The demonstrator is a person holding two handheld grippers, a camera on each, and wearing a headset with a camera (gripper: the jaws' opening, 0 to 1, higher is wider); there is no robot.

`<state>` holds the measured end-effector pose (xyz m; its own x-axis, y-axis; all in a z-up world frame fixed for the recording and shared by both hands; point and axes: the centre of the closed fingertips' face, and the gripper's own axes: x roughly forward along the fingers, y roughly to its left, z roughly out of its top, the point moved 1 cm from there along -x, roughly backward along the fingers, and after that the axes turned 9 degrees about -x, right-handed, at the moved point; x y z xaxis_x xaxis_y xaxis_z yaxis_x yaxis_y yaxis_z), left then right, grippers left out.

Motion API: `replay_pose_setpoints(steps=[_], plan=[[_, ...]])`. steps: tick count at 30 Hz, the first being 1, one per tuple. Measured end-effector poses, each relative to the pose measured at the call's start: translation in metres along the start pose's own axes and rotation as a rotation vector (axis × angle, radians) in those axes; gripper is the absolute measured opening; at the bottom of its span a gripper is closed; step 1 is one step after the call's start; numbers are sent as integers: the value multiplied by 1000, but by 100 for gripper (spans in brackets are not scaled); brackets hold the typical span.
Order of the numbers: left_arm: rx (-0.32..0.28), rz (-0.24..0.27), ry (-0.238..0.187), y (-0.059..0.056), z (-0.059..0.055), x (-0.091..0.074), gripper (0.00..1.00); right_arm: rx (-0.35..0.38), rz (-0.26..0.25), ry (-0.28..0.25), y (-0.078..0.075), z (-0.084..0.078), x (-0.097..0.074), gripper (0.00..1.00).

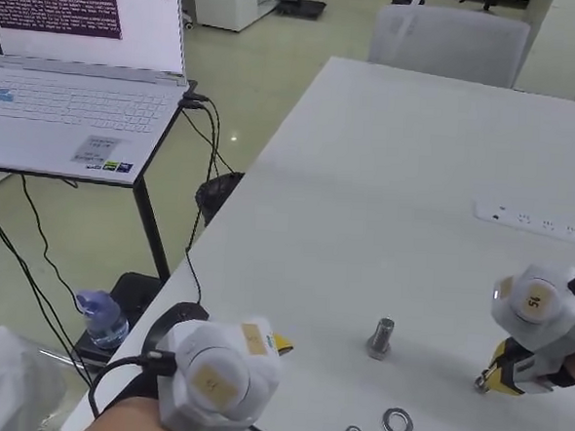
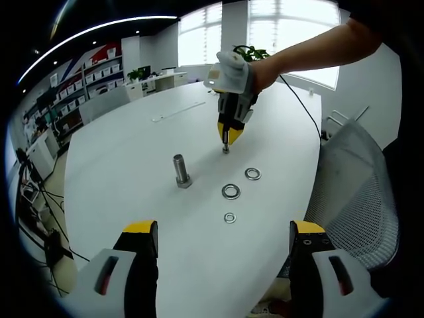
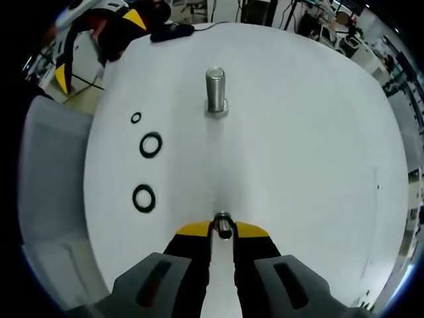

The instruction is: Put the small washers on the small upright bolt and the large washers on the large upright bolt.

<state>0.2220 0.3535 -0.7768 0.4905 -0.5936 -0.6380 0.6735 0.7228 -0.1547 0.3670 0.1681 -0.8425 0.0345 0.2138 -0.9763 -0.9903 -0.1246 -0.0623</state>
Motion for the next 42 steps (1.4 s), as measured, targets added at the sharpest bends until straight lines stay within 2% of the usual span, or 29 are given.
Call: replay_pose_setpoints(steps=[10, 21, 36, 42], plan=[[1, -4, 4, 0, -1, -1, 81, 7, 7, 14, 3, -1, 6, 13], [-4, -3, 8, 2, -2, -3, 79, 13, 19, 26, -1, -4, 15, 13], [-10, -3, 12, 4, -2, -3, 77, 22, 27, 22, -3, -3, 16, 13], [-14, -6, 16, 3, -3, -2, 76, 25, 22, 12, -4, -1, 15, 17]])
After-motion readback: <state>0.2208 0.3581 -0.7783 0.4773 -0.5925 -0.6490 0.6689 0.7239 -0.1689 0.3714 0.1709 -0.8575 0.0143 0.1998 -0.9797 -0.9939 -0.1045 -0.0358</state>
